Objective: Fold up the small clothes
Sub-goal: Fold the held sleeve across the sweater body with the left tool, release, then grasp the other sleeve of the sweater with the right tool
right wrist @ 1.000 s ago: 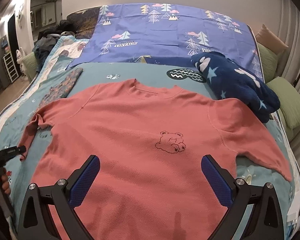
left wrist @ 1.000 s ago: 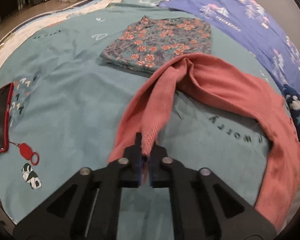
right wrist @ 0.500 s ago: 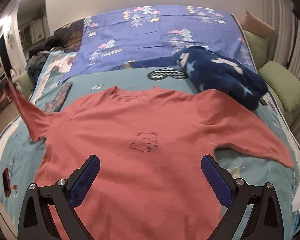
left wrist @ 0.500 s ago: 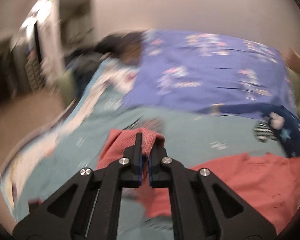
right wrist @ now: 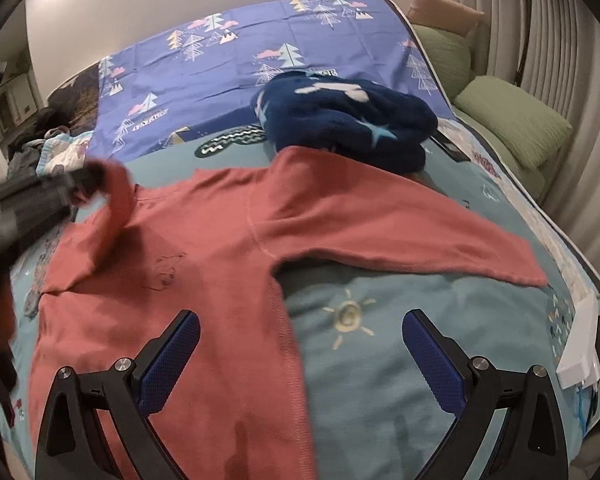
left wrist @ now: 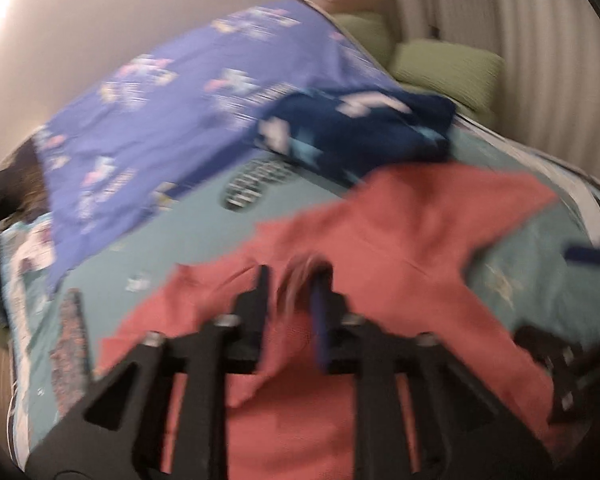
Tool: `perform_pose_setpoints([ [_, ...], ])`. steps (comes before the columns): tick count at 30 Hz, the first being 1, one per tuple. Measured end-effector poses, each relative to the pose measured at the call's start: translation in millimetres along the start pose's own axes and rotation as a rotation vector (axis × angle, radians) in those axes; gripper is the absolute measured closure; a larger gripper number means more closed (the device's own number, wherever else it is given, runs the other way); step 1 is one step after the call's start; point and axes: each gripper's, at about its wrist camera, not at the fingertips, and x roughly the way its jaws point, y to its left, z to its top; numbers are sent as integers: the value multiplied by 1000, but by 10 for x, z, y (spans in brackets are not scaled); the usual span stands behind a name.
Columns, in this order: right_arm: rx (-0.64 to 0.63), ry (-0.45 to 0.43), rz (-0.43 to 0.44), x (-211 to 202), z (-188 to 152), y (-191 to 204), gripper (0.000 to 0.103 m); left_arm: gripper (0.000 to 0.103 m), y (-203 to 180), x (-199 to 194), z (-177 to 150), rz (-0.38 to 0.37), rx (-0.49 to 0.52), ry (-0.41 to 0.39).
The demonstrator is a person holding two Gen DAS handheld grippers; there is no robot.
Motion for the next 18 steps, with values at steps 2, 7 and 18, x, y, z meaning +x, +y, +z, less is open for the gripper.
perform_pose_setpoints([
  [2,-5,6,14,28,7,-11,0,55,-52,-105,-123,-15,9,-11],
  [7,-29,19,145,117,109,67,5,38,495,-444,-379,73,-131,-53],
  [18,-74,145,421,796,557,441,27,38,1637,-133,-1303,252,-465,146],
])
